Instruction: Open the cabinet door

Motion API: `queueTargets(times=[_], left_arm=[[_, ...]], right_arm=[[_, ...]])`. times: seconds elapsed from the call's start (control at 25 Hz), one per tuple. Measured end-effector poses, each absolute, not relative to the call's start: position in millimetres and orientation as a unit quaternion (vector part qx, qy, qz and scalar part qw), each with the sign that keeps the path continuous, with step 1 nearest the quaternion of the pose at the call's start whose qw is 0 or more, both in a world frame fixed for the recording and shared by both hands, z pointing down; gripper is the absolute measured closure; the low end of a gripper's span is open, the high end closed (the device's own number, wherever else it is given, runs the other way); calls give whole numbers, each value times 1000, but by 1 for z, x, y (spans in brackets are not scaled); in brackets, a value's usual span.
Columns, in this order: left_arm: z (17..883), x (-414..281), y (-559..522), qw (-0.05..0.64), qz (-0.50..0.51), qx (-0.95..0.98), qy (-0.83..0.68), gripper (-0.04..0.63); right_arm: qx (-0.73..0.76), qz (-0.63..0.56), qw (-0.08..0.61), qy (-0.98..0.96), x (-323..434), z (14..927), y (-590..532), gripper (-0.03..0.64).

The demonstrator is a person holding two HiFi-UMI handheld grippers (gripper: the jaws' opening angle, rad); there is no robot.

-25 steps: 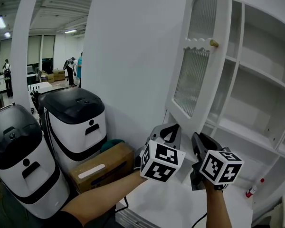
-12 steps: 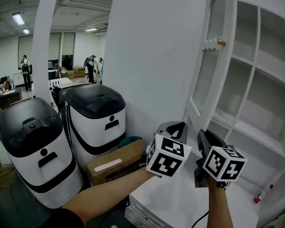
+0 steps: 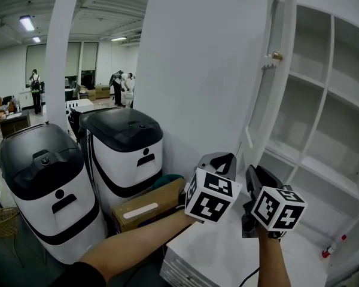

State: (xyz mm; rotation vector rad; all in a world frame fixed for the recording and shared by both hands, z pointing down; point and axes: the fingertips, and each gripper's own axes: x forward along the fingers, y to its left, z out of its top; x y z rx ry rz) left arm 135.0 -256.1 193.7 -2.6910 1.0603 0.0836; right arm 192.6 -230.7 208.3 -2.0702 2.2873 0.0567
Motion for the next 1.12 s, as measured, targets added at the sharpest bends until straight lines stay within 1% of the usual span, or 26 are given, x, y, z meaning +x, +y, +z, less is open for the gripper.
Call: queueTargets(times=[0.56, 1.12], left_arm=[[198, 97, -287, 121, 23, -924, 361, 584], [202, 64, -314, 115, 25, -924, 363, 584]], right_arm=[[-672, 37, 39, 738, 143, 208, -258, 532], [-672, 41, 34, 739, 107, 207, -288, 523]])
